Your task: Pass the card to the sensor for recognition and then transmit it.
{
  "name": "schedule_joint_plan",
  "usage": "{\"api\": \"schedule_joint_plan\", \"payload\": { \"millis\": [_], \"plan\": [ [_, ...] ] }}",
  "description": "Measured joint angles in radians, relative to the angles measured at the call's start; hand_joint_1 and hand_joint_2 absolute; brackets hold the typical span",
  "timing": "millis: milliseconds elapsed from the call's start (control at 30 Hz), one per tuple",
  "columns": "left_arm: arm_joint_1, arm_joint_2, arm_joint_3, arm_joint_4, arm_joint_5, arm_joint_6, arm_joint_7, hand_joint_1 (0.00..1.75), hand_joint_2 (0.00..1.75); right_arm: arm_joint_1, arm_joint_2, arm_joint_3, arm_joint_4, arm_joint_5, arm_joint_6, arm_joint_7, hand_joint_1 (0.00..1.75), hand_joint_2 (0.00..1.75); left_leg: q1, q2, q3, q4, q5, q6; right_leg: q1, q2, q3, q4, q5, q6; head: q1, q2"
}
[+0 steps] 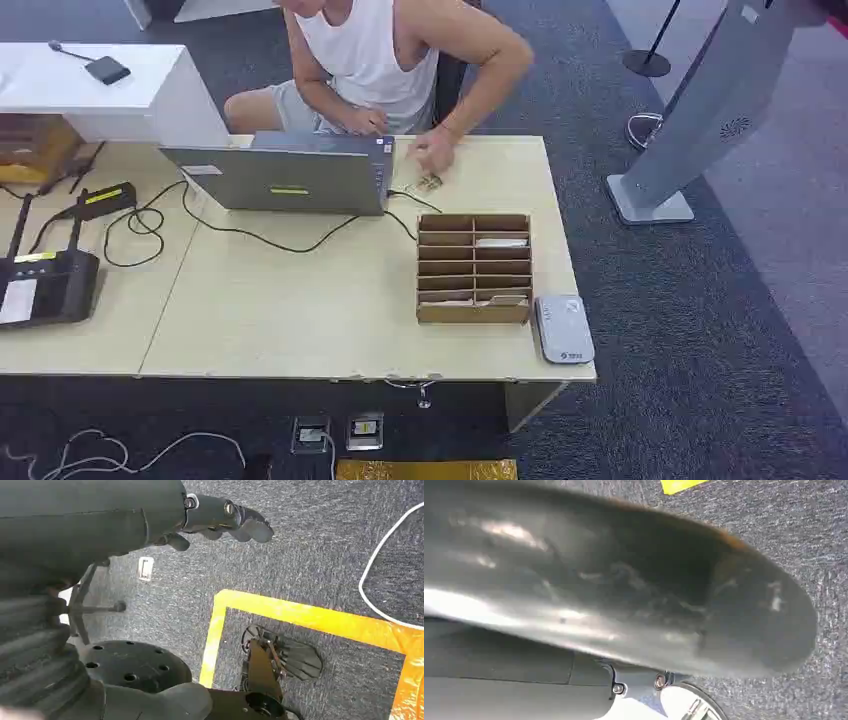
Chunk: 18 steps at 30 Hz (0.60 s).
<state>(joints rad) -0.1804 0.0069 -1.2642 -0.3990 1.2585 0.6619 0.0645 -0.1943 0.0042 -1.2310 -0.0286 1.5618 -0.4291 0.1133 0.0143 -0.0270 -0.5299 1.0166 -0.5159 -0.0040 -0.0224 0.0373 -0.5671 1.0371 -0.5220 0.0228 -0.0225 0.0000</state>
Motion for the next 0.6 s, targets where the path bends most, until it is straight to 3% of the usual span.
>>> {"api": "schedule_joint_plan", "payload": {
  "millis": [333,600],
  "plan": [
    [0.005,0.001,0.0,0.0,0.0,-0.001,0.0,0.0,1.75,-0.005,-0.003,-0.061,0.0,-0.067,-0.01,-0.027,0.0,0.0,0.0,0.0,0.0,0.0,0.0,0.0,0.0,0.0,0.0,0.0,0.0,0.0,0.0,0.0],
    [0.006,0.001,0.0,-0.003,0.0,-0.002,0.002,0.0,1.75,-0.023,-0.03,-0.17,0.0,-0.155,-0.005,-0.056,0.0,0.0,0.0,0.0,0.0,0.0,0.0,0.0,0.0,0.0,0.0,0.0,0.0,0.0,0.0,0.0]
  ]
}}
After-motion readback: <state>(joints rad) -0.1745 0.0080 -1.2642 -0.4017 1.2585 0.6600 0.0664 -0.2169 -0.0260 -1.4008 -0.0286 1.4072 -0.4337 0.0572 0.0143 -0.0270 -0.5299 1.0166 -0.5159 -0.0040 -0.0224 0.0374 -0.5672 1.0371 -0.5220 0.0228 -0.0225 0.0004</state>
